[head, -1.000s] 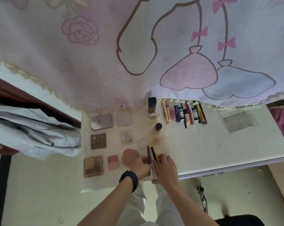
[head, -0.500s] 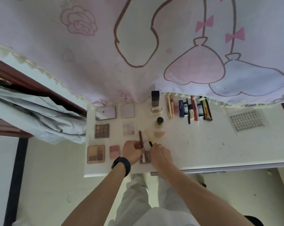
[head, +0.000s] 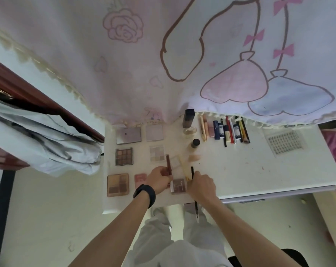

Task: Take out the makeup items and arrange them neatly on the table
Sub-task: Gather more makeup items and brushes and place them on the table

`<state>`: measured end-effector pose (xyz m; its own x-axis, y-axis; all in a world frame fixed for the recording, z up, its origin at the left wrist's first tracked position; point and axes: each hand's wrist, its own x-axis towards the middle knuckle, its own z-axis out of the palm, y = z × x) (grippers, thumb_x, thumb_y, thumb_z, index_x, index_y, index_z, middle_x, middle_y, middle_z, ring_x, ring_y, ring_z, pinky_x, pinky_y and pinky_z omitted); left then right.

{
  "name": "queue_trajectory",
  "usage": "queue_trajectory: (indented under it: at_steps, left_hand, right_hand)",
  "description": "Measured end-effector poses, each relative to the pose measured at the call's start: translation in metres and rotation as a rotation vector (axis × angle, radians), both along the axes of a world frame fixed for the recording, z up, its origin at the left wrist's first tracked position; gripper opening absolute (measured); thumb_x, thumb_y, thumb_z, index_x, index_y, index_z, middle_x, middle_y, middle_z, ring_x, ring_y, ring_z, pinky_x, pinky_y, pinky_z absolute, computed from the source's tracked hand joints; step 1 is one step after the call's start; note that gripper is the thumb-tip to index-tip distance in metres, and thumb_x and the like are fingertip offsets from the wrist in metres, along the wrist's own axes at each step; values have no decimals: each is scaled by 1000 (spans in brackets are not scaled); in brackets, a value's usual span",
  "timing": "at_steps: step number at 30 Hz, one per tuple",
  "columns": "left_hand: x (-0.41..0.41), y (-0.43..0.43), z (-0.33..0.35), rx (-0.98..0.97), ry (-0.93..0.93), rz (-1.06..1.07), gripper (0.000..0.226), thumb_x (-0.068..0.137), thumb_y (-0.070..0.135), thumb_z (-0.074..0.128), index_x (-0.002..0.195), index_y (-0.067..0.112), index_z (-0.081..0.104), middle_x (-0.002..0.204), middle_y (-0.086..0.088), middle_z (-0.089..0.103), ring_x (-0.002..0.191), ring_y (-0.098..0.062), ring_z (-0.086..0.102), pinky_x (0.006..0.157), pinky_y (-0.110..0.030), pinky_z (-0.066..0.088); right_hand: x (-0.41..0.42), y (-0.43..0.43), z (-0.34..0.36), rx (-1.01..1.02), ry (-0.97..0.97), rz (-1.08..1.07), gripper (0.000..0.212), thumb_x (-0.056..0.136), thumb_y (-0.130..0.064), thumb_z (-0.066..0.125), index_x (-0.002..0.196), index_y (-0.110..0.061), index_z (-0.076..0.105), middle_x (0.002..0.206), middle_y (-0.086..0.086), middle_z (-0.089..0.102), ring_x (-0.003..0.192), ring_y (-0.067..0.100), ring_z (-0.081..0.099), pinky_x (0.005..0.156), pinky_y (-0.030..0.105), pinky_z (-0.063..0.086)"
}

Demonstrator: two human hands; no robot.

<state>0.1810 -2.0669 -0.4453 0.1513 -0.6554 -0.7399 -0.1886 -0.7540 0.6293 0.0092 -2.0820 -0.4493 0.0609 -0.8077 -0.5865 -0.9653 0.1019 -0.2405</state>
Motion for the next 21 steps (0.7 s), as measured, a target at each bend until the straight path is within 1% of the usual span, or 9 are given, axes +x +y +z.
queue_trajectory:
  at_steps: [1,4,6,8,10,11,14,17,21]
  left_hand:
    - [0,-1,0,7,10,-9,20,93,9,66,110,17,60,100,2,65,85,-15,66,74,-30,59]
    - [-3,-4,-1,12,18,-37,23,91,8,69,113,13,63,97,1,66,82,-14,66,61,-20,57]
    - [-8,-4,0,19,29,-52,26,87,5,73,112,5,67,97,-6,70,84,-22,70,68,-28,61]
    - [-15,-3,2,47,80,-75,28,83,5,78,110,5,71,97,-10,73,87,-25,73,78,-39,62]
    - [-24,0,8,97,213,-121,30,82,7,80,111,11,72,98,-6,74,86,-19,72,80,-34,61]
    - [-31,1,11,115,277,-153,31,82,9,81,111,15,71,99,-3,75,86,-15,72,79,-30,61]
    - [-56,-6,22,89,341,-256,38,80,12,83,114,18,67,100,-2,77,89,-15,74,76,-26,60]
    - [-88,-22,32,30,303,-250,38,80,12,83,110,12,60,101,-12,76,83,-18,74,65,-23,55]
    - [-129,-49,38,-24,215,-284,26,82,16,80,101,16,62,92,-6,76,78,-16,74,68,-26,58]
  right_hand:
    - [-2,0,1,11,-11,-37,13,98,-25,44,91,-14,43,85,7,56,79,29,52,67,37,43]
    - [-9,0,6,50,-51,-143,13,95,-25,42,95,-13,47,81,5,56,77,29,55,65,38,46]
    - [-17,1,10,66,-109,-169,18,97,-27,42,105,-14,52,84,6,61,77,28,58,65,37,46]
    - [-27,4,13,81,-281,-273,20,101,-29,45,113,-20,57,88,3,68,76,25,66,67,37,51]
    - [-35,6,18,132,-544,-523,18,101,-28,51,111,-22,65,84,-1,69,69,19,70,70,37,59]
    - [-40,6,21,163,-653,-647,16,101,-26,55,108,-21,69,82,-1,68,63,15,67,68,34,59]
    - [-58,5,30,208,-826,-829,13,96,-27,67,99,-17,75,74,-3,67,54,9,57,58,23,51]
    - [-80,-2,39,215,-892,-835,14,92,-26,74,92,-13,79,67,-2,69,56,7,59,57,20,47]
    - [-116,-30,36,139,-797,-807,19,95,-32,68,95,-15,77,80,4,76,68,9,65,64,24,52]
